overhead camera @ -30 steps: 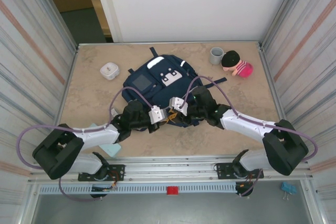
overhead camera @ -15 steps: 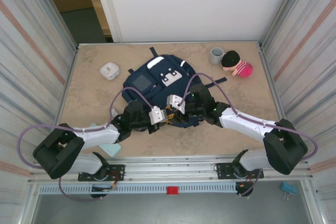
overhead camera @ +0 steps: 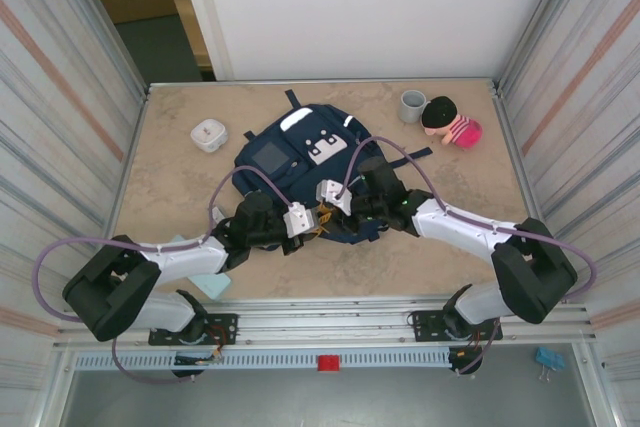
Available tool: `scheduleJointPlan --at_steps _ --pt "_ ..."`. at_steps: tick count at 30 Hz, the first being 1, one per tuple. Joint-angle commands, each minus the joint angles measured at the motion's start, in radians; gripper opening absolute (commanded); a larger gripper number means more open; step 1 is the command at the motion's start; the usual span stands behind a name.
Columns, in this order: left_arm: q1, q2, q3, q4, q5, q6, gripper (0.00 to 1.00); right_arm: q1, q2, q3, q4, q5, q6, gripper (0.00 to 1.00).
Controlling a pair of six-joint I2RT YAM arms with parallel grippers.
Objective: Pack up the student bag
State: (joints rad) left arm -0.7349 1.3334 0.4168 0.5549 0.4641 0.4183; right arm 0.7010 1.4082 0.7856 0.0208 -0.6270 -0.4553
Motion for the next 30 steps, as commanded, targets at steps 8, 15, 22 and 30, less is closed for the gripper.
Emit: scheduleJointPlan --at_steps 8,15,22,30 --pt "-0.012 -0.034 0.028 0.054 0.012 0.014 0.00 -0.092 -0.148 -0.029 -0.080 0.016 0.022 0.05" --pt "-0.011 -0.034 0.032 0.042 0.016 0.022 0.00 -0.149 -0.227 -0.067 -0.146 -0.019 0.043 0.18" --pt "-0.011 -0.025 0.039 0.048 0.018 0.025 0.00 -0.101 -0.091 0.036 -0.159 -0.032 0.273 0.48" --pt "-0.016 -0.032 0.041 0.048 0.018 0.027 0.00 -0.035 0.043 0.105 -0.107 -0.032 0.353 0.52"
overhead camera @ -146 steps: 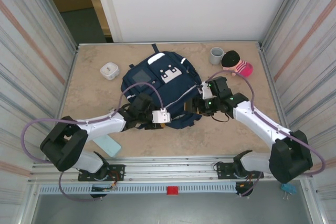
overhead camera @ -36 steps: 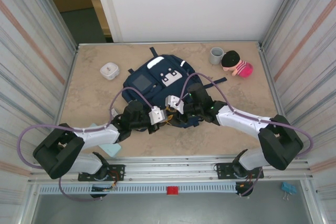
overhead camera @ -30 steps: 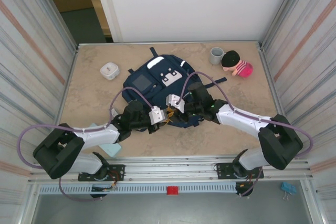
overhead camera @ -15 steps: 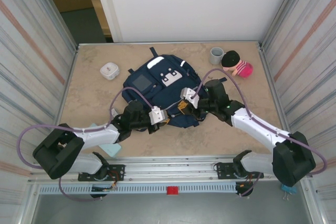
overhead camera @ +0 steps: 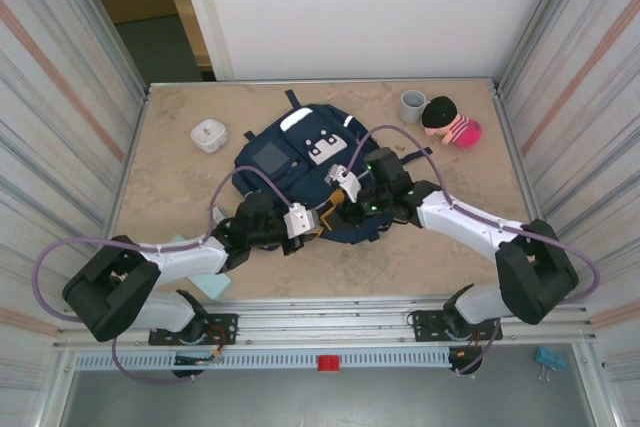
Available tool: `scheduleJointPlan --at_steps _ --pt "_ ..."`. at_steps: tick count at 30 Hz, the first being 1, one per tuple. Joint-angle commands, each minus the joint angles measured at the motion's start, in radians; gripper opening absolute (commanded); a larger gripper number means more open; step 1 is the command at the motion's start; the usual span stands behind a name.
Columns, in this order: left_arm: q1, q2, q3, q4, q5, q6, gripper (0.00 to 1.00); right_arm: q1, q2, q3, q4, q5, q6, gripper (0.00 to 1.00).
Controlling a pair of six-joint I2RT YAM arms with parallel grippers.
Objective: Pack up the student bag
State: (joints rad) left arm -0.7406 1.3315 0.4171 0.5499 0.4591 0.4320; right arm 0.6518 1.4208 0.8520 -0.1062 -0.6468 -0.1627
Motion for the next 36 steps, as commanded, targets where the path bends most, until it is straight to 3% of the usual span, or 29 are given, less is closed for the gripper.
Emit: scheduleJointPlan --at_steps 1,4,13,16,30,33,36 --pt "-0.011 -0.033 0.040 0.053 0.022 0.013 0.00 0.016 0.044 0.045 0.023 -0.016 0.065 0.52" --pt "-0.013 -0.039 0.040 0.053 0.017 0.013 0.00 0.020 0.076 0.060 0.023 -0.023 0.067 0.51" --pt "-0.012 -0.043 0.031 0.048 -0.009 0.018 0.00 -0.001 0.027 0.043 0.008 -0.040 0.048 0.08" --pt "-0.012 -0.035 0.031 0.036 -0.046 0.012 0.00 -0.029 -0.034 0.013 0.021 -0.056 0.065 0.01" --pt "-0.007 0.000 0.014 0.093 -0.080 -0.044 0.00 -0.176 -0.262 -0.160 0.055 -0.083 0.153 0.00" --pt "-0.006 0.001 0.018 0.100 -0.057 -0.050 0.00 -0.175 -0.295 -0.184 0.053 -0.089 0.136 0.00" --pt "0.004 0.001 0.036 0.095 -0.012 -0.080 0.00 -0.139 -0.328 -0.188 -0.012 -0.065 0.021 0.00"
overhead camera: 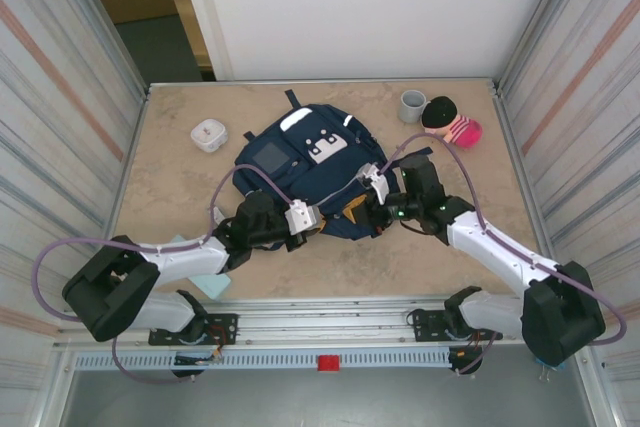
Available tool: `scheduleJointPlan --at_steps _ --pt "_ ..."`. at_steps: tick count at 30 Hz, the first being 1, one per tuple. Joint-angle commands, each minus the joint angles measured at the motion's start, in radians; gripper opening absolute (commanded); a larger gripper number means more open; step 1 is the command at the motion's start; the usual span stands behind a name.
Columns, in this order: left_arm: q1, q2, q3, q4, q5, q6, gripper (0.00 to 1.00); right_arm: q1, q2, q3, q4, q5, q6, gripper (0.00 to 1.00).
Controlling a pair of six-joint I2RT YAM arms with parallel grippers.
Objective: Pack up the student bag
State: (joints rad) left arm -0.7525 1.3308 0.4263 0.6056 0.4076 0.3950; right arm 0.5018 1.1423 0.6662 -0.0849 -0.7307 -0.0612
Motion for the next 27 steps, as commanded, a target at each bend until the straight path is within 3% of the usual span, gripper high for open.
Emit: scheduleJointPlan --at_steps 1,15,21,27 --pt "0.023 0.005 0.038 0.024 0.067 -0.059 0.00 0.035 -0.065 -0.007 -0.064 0.053 -0.143 0.00" --pt "0.110 0.057 0.201 -0.247 0.354 -0.118 0.00 0.283 -0.193 0.045 -0.297 0.485 -0.884 0.00" --pt "0.123 0.084 0.247 -0.306 0.407 -0.119 0.00 0.413 -0.193 0.039 -0.258 0.682 -1.109 0.00" --pt "0.135 0.112 0.281 -0.352 0.442 -0.133 0.00 0.467 -0.196 0.038 -0.226 0.748 -1.268 0.00"
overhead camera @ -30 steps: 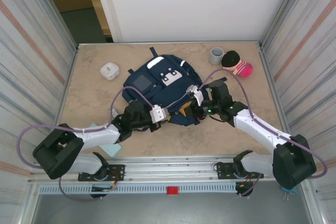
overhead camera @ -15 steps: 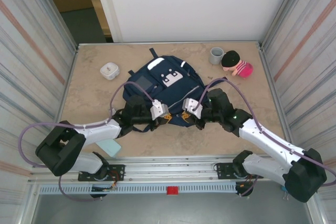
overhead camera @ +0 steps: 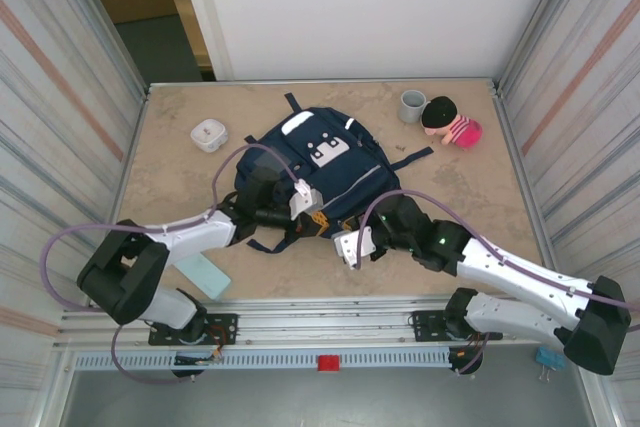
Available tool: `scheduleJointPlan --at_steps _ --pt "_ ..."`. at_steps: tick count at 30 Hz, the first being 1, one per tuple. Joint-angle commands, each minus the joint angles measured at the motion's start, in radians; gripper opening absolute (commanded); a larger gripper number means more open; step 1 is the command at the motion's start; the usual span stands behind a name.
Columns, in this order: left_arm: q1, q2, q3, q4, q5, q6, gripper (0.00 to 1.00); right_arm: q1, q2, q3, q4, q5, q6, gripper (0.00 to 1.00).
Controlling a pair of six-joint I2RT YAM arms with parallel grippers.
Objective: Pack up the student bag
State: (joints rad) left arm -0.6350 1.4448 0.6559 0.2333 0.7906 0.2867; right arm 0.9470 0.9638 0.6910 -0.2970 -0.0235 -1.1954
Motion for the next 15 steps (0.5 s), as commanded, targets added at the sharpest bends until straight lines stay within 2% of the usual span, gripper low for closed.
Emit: scheduleJointPlan --at_steps 1,6,10,15 --pt "0.026 0.005 0.054 0.018 0.061 -0.038 0.00 0.025 -0.027 0.015 -0.025 0.046 -0.147 0.00" --pt "0.073 0.033 0.067 0.005 0.109 -0.090 0.00 0.036 -0.087 -0.006 -0.070 0.090 -0.210 0.00" --pt "0.078 0.041 0.079 -0.006 0.171 -0.088 0.00 0.021 -0.100 -0.040 -0.083 0.117 -0.244 0.00" --pt "0.077 0.060 0.105 -0.004 0.232 -0.102 0.00 -0.003 -0.086 -0.067 -0.066 0.105 -0.213 0.00"
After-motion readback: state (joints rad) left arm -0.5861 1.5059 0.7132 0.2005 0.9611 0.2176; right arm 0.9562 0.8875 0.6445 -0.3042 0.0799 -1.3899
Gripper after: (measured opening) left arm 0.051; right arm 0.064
